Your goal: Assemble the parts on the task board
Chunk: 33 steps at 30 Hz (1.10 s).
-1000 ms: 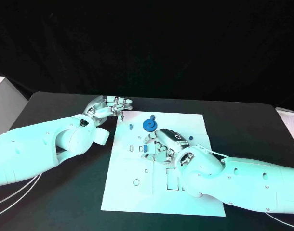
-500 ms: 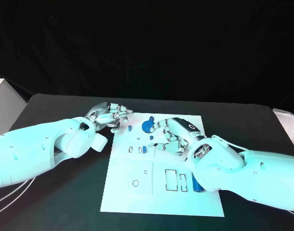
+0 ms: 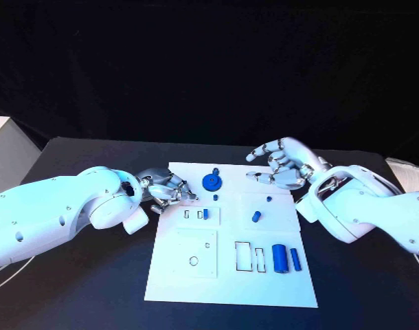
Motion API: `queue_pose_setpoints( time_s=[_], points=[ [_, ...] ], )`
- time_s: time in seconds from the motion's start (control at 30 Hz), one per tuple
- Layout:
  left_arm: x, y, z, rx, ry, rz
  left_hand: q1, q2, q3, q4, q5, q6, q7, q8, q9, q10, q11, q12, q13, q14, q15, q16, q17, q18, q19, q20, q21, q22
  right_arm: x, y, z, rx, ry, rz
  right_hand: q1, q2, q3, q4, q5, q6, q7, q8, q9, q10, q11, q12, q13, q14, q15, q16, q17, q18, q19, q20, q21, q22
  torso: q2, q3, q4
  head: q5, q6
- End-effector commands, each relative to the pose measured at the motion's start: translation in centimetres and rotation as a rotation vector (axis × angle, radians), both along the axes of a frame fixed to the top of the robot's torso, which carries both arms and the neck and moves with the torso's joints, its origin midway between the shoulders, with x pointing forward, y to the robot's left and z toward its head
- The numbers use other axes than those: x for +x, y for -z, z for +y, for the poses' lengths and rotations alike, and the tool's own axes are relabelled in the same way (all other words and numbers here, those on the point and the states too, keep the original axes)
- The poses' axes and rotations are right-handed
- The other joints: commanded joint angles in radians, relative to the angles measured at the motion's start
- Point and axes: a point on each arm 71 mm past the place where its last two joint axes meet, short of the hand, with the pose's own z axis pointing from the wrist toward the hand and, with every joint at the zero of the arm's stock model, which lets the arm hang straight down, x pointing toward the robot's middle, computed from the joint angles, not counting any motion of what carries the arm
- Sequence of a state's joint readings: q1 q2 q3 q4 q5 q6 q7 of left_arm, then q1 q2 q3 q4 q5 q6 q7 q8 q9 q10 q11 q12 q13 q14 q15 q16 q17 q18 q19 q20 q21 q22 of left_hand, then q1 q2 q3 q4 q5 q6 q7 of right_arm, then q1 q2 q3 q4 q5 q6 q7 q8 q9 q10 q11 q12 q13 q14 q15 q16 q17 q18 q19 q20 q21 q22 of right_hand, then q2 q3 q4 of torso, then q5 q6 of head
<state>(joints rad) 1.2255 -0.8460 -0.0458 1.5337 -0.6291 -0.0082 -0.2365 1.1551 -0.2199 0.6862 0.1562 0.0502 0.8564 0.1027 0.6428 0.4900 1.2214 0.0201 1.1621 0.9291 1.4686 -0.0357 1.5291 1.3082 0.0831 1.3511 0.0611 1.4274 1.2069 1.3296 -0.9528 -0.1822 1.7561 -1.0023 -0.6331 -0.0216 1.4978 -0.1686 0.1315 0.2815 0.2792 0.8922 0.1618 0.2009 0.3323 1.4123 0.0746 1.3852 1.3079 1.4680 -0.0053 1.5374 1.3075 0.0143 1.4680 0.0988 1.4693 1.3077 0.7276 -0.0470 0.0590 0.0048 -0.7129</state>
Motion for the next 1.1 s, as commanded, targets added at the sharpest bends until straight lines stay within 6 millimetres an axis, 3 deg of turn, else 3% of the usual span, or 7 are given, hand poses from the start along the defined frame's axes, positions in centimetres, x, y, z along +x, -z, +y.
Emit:
queue_pose_setpoints(
  time_s=[0.03, 0.23, 0.33, 0.37, 0.4, 0.7, 1.1],
  points=[
    [-0.7, 0.6, -0.4, 0.256, 0.095, 0.036, -0.049, -0.009, -0.031, 0.033, 0.0, -0.003, -0.005, 0.012, 0.012, 0.012, 0.002, 0.011, 0.01, 0.074, -0.004, 0.005, 0.163, -0.008, 0.011, 0.002, 0.007, 0.006, 0.6, -0.4, -0.8, 0.061, -0.028, 0.022, 0.0, -0.008, 0.006, 0.002, 0.007, 0.003, 0.0, 0.001, -0.002, -0.002, 0.001, 0.001, 0.099, 0.086, 0.006, 0.002, 0.2, 0.01, 0.059, 0.004, 0.006, 0.198, -0.005, 0.0056, 0.0024, 0.003, -0.006],
    [-0.6, 0.3, -2.2, 0.36, 0.149, -0.001, -0.092, -0.003, -0.102, 0.078, 0.001, -0.002, -0.012, 0.04, 0.049, 0.016, -0.003, 0.024, 0.022, 0.072, -0.007, 0.001, 0.156, -0.008, 0.012, 0.0, 0.007, 0.008, 1.9, -0.7, -2.4, 0.062, 0.022, 0.025, 0.0, -0.011, 0.009, 0.002, 0.016, 0.0, 0.0, -0.001, -0.003, -0.004, 0.002, -0.002, 0.097, 0.085, 0.006, 0.001, 0.197, 0.011, 0.058, 0.004, 0.003, 0.196, -0.007, 0.0115, 0.0022, 0.005, -0.014],
    [-0.4, 0.1, -3.2, 0.405, 0.173, -0.035, -0.093, 0.016, -0.147, 0.103, 0.001, -0.003, -0.026, 0.088, 0.111, -0.006, -0.015, -0.005, -0.037, 0.07, -0.018, -0.003, 0.148, -0.006, 0.007, -0.008, 0.001, -0.001, 2.2, -0.8, -2.7, 0.058, 0.031, 0.03, 0.0, -0.012, 0.01, 0.002, 0.018, -0.002, 0.001, -0.002, -0.003, -0.006, 0.002, -0.004, 0.094, 0.085, 0.006, 0.0, 0.196, 0.012, 0.056, 0.004, -0.001, 0.194, -0.007, 0.0118, 0.0023, 0.006, -0.016],
    [-0.3, 0.0, -3.4, 0.416, 0.177, -0.046, -0.09, 0.019, -0.157, 0.109, 0.001, 0.001, -0.032, 0.105, 0.133, 0.016, -0.02, 0.022, 0.006, 0.07, -0.022, -0.003, 0.15, -0.006, 0.006, -0.01, -0.001, -0.003, 2.3, -0.8, -2.8, 0.057, 0.034, 0.032, 0.0, -0.012, 0.01, 0.002, 0.018, -0.002, 0.001, -0.002, -0.003, -0.006, 0.002, -0.004, 0.094, 0.085, 0.006, 0.0, 0.196, 0.012, 0.056, 0.004, -0.001, 0.194, -0.007, 0.0122, 0.0016, 0.006, -0.016],
    [-0.2, 0.0, -3.7, 0.424, 0.178, -0.055, -0.093, 0.02, -0.164, 0.116, 0.001, 0.0, -0.033, 0.11, 0.144, 0.015, -0.021, 0.022, 0.005, 0.07, -0.023, -0.004, 0.15, -0.006, 0.007, -0.012, -0.001, -0.002, 2.4, -0.8, -2.9, 0.055, 0.037, 0.033, -0.001, -0.013, 0.01, 0.003, 0.019, -0.005, 0.001, -0.003, -0.004, -0.007, 0.002, -0.005, 0.094, 0.085, 0.006, 0.001, 0.197, 0.012, 0.056, 0.004, -0.001, 0.194, -0.007, 0.0124, 0.0014, 0.006, -0.016],
    [0.4, -0.4, -4.9, 0.445, 0.175, -0.094, -0.099, 0.023, -0.177, 0.13, 0.001, -0.018, -0.03, 0.105, 0.158, 0.01, -0.019, 0.022, 0.004, 0.07, -0.023, -0.004, 0.15, -0.006, 0.004, -0.014, -0.003, -0.006, 2.7, -0.7, -3.2, 0.04, 0.054, 0.041, -0.003, -0.013, 0.01, 0.003, 0.019, -0.007, 0.002, -0.004, -0.005, -0.006, 0.003, -0.003, 0.095, 0.085, 0.006, 0.001, 0.197, 0.012, 0.057, 0.004, 0.0, 0.195, -0.005, 0.0104, 0.0024, 0.002, -0.02],
    [1.2, -0.3, -6.1, 0.472, 0.19, -0.098, -0.103, 0.029, -0.18, 0.133, 0.001, -0.023, -0.028, 0.102, 0.164, 0.004, -0.017, 0.018, -0.003, 0.069, -0.021, -0.005, 0.15, -0.006, 0.003, -0.013, -0.004, -0.008, 3.0, -0.6, -3.1, 0.027, 0.064, 0.053, -0.007, -0.014, 0.01, 0.006, 0.019, -0.009, 0.002, -0.005, -0.005, -0.009, 0.004, -0.007, 0.091, 0.084, 0.007, -0.001, 0.194, 0.013, 0.055, 0.005, -0.005, 0.192, -0.003, 0.0112, 0.0016, 0.004, -0.025]
  ],
)
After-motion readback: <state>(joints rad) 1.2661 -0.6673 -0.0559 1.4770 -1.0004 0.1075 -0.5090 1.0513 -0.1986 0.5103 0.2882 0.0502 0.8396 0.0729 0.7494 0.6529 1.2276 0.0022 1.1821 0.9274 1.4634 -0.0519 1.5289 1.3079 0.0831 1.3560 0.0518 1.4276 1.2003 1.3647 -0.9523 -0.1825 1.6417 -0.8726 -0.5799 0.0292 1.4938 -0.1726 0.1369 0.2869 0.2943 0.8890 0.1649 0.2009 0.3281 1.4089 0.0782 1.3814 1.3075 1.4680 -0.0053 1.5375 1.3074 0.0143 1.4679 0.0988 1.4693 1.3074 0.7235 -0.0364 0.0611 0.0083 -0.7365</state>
